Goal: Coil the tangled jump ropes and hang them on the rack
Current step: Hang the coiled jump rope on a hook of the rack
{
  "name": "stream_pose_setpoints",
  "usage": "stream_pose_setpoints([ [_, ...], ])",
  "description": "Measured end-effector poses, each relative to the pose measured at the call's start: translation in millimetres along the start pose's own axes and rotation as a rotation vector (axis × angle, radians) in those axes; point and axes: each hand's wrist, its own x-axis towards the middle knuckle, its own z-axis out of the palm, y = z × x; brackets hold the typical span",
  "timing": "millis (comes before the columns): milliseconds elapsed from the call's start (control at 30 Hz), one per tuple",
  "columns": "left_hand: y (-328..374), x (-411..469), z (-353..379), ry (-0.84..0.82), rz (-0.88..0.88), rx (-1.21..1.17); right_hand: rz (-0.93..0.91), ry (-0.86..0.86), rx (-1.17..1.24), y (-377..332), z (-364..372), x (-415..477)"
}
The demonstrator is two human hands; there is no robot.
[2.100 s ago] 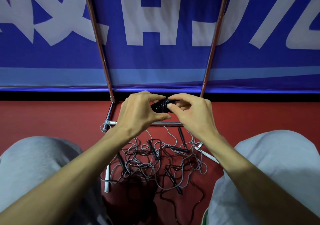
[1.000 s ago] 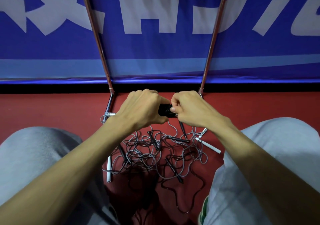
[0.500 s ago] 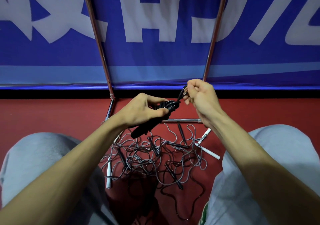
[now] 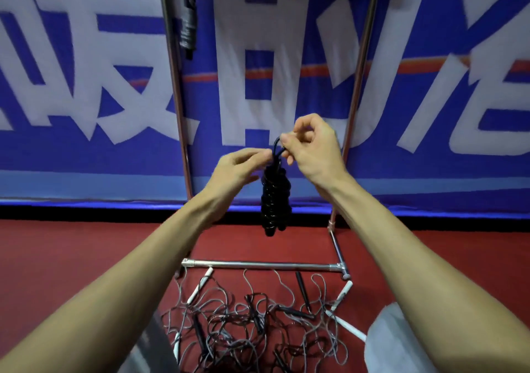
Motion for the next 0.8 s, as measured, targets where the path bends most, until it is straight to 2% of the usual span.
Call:
stream_pose_setpoints([
  [100, 48.3, 15.7, 3.3, 0.13, 0.158, 0.05, -0.111, 0.044, -0.036, -31.9, -3.2, 30.1],
  [333, 130.3, 54.6, 0.8, 0.277, 0.429, 0.255, -0.299, 0.085, -0.031, -92.5, -3.5, 97.6],
  [500, 172.4, 83.4, -11.8, 0.396, 0.507, 0.408, -0.423, 0.163, -0.096, -116.0, 5.2, 143.8],
  [600, 185.9, 106.4, -24.1, 0.486, 0.526, 0.454, -0.412, 0.175, -0.091, -122.7, 22.5, 171.2],
  [700, 188.8, 135.3, -43.5, 0.569, 0.496, 0.439, -0.337, 0.127, -0.041, -124.9, 45.0, 200.1],
  [800, 194.7, 165.1, -67.2, 0.614, 0.491, 0.455, -0.316, 0.005, 0.016, -123.1, 62.3, 229.1],
])
